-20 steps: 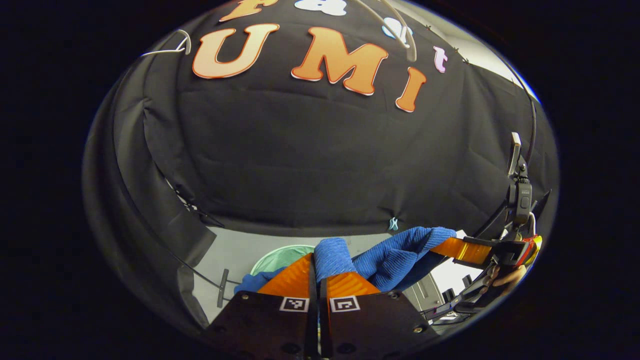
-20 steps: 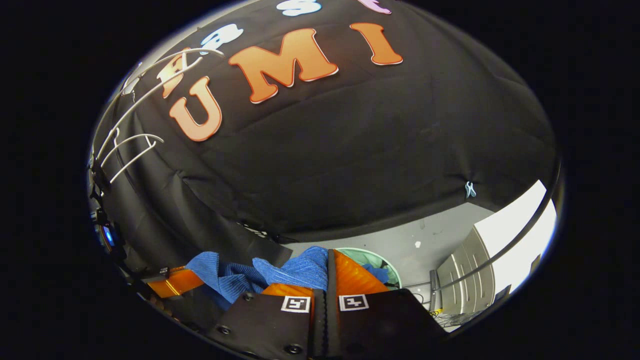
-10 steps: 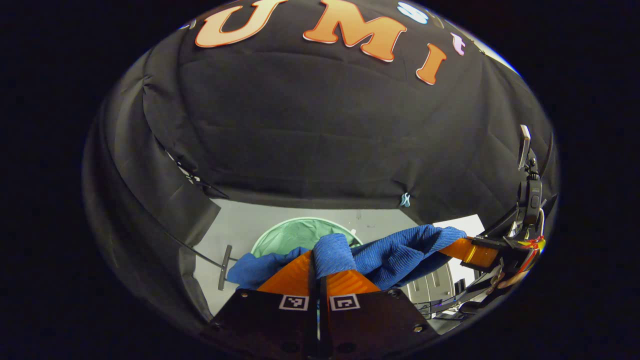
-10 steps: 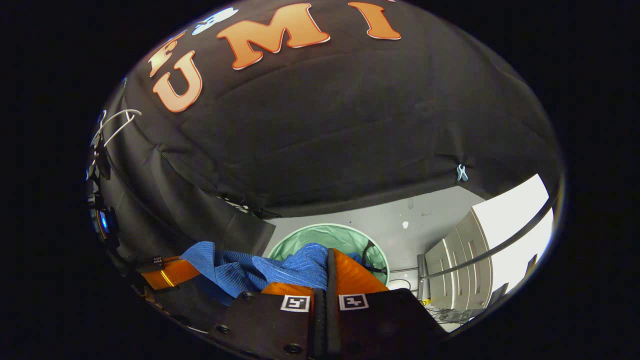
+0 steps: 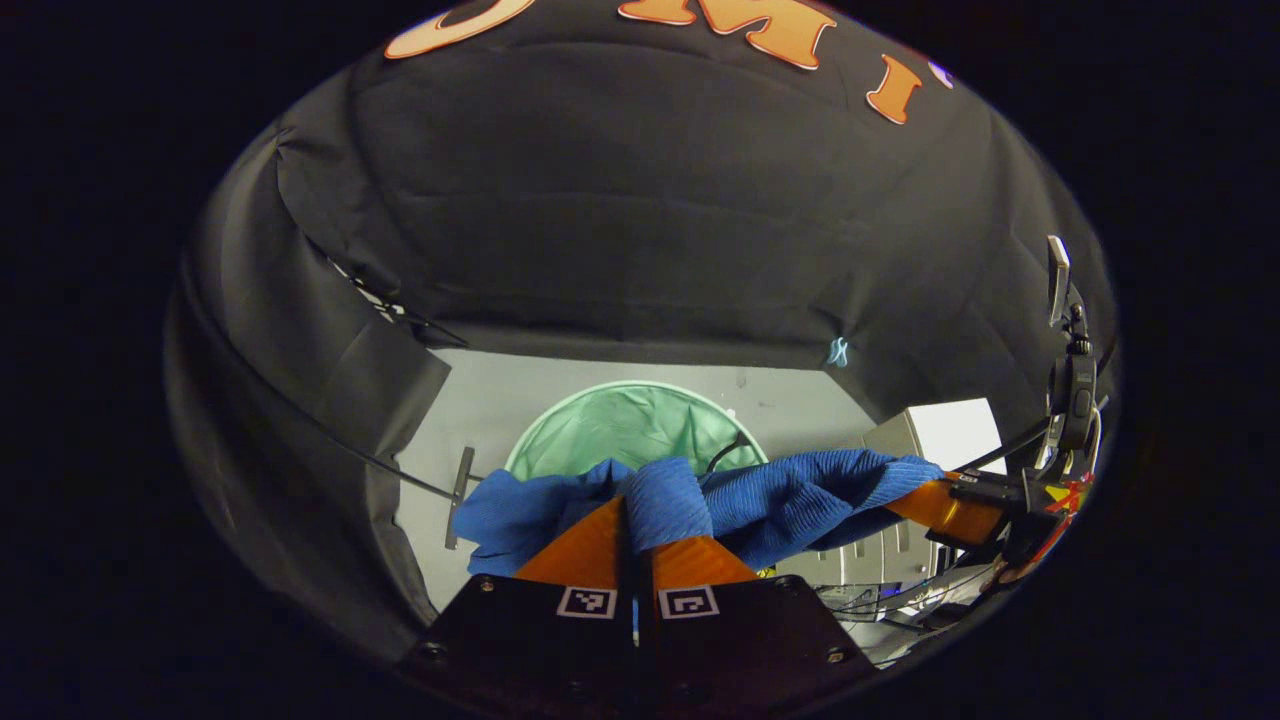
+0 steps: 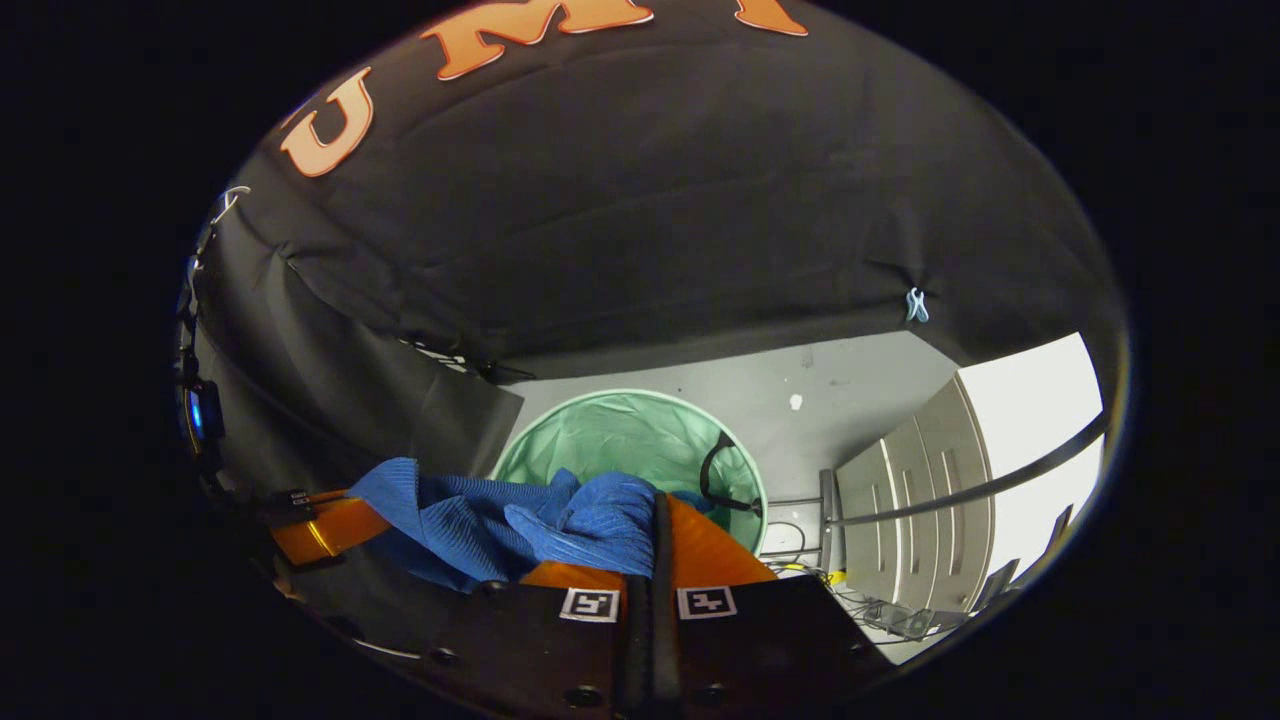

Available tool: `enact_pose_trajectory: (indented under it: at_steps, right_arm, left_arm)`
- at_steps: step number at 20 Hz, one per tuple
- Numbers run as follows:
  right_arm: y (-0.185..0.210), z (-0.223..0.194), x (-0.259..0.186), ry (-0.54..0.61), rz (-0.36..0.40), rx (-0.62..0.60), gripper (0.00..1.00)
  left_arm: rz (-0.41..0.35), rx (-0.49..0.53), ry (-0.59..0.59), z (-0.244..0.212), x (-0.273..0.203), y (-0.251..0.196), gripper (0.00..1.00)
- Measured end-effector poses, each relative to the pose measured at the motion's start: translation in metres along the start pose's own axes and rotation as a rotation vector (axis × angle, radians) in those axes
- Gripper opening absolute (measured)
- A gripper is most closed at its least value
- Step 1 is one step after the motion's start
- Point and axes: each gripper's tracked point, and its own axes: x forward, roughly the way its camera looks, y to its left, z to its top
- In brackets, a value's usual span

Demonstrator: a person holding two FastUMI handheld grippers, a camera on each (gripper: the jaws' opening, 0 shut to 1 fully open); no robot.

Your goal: Grasp the clothes on the hanger with both hands and then place them into the laundry hamper below.

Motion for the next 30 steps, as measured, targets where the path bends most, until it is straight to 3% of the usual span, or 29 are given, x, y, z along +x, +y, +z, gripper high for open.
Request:
enact_pose_trajectory:
  at_steps: [10,15,16,17,18,20,21,22,23,24,27,28,29,30]
  right_arm:
    - [-0.014,-0.027,0.026,0.097,-0.030,0.017,0.08]
    - [-0.024,-0.049,0.034,0.171,-0.057,0.022,0.10]
    - [-0.026,-0.051,0.035,0.180,-0.062,0.017,0.10]
    - [-0.027,-0.055,0.034,0.189,-0.063,0.016,0.16]
    - [-0.027,-0.056,0.033,0.195,-0.061,0.016,0.10]
    - [-0.028,-0.053,0.033,0.187,-0.063,0.018,0.14]
    - [-0.028,-0.050,0.030,0.182,-0.059,0.020,0.13]
    - [-0.027,-0.048,0.029,0.178,-0.056,0.022,0.16]
    - [-0.028,-0.047,0.030,0.173,-0.056,0.021,0.18]
    - [-0.030,-0.044,0.029,0.168,-0.060,0.018,0.44]
    - [-0.032,-0.047,0.025,0.163,-0.060,0.016,0.55]
    - [-0.033,-0.050,0.024,0.164,-0.061,0.016,0.66]
    - [-0.033,-0.053,0.022,0.163,-0.060,0.016,0.66]
    - [-0.030,-0.055,0.020,0.163,-0.055,0.018,0.67]
  left_arm:
    - [0.032,-0.004,0.108,-0.019,0.021,0.003,0.02]
    - [0.059,-0.031,0.223,-0.051,0.028,0.010,0.04]
    - [0.064,-0.035,0.236,-0.056,0.029,0.011,0.04]
    - [0.072,-0.038,0.246,-0.060,0.028,0.011,0.05]
    - [0.079,-0.043,0.254,-0.063,0.027,0.012,0.07]
    - [0.076,-0.064,0.277,-0.072,0.024,0.011,0.10]
    - [0.073,-0.076,0.284,-0.075,0.024,0.009,0.05]
    - [0.076,-0.085,0.286,-0.076,0.025,0.009,0.22]
    - [0.084,-0.088,0.285,-0.078,0.023,0.011,0.27]
    - [0.088,-0.087,0.283,-0.078,0.020,0.011,0.44]
    - [0.086,-0.089,0.280,-0.083,0.017,0.009,0.45]
    - [0.088,-0.091,0.281,-0.083,0.014,0.008,0.51]
    - [0.087,-0.092,0.277,-0.084,0.013,0.009,0.48]
    - [0.087,-0.095,0.273,-0.085,0.010,0.009,0.56]
